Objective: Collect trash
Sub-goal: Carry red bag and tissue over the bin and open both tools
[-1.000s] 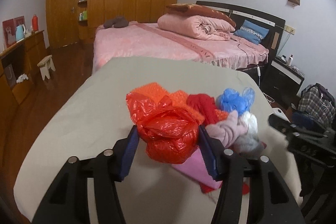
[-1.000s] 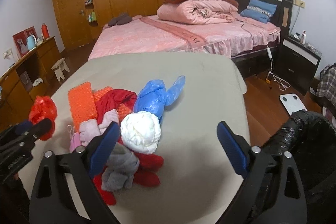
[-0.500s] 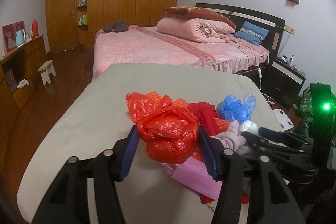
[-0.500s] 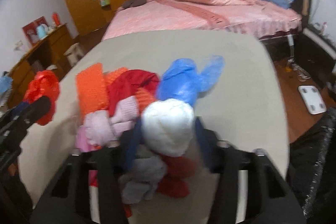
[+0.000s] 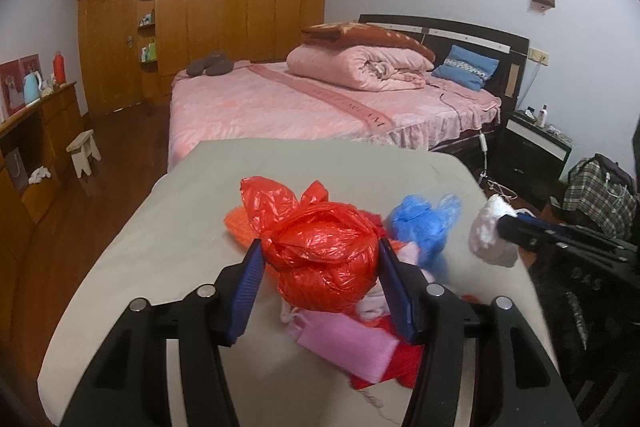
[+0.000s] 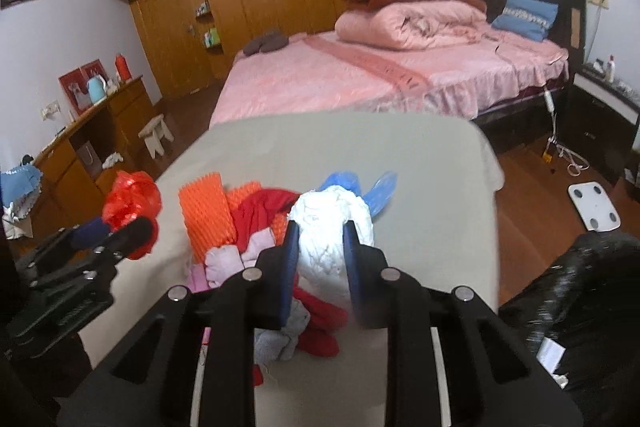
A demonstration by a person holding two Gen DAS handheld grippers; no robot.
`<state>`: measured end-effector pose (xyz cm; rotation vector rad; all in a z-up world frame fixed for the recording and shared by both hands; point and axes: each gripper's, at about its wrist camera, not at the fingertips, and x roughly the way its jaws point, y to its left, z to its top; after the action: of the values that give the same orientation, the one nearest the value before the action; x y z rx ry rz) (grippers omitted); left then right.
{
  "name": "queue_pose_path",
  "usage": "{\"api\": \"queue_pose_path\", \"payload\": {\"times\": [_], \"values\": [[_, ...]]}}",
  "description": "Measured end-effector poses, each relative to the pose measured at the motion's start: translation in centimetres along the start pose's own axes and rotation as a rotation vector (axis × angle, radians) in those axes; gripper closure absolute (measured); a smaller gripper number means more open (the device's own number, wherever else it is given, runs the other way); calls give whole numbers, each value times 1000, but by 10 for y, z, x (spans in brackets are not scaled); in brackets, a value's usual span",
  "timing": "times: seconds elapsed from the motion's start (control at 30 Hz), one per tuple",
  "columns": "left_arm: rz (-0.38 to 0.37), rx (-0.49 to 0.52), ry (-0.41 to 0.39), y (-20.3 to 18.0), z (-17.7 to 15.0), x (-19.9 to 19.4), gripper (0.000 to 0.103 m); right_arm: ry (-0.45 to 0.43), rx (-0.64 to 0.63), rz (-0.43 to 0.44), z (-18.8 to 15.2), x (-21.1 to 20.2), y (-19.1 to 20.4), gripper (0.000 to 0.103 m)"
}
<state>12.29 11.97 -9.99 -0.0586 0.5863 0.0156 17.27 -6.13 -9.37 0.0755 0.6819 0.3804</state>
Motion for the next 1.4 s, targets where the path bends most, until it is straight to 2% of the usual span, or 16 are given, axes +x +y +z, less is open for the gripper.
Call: {"api": "queue_pose_path", "payload": {"times": [0.37, 0.67, 1.07, 1.4], "values": [[-91, 42, -42, -47, 15, -22, 47, -88, 32, -52, 7, -66, -28, 81], [-195, 88, -63, -97, 22, -36, 47, -128, 56, -138, -4, -115, -58, 81], [-375, 164, -57, -175, 18, -43, 47, -132, 123, -302, -35, -166, -115, 80], [-513, 238, -24, -242, 10, -38, 47, -122, 176, -405, -58, -187, -155, 78]]}}
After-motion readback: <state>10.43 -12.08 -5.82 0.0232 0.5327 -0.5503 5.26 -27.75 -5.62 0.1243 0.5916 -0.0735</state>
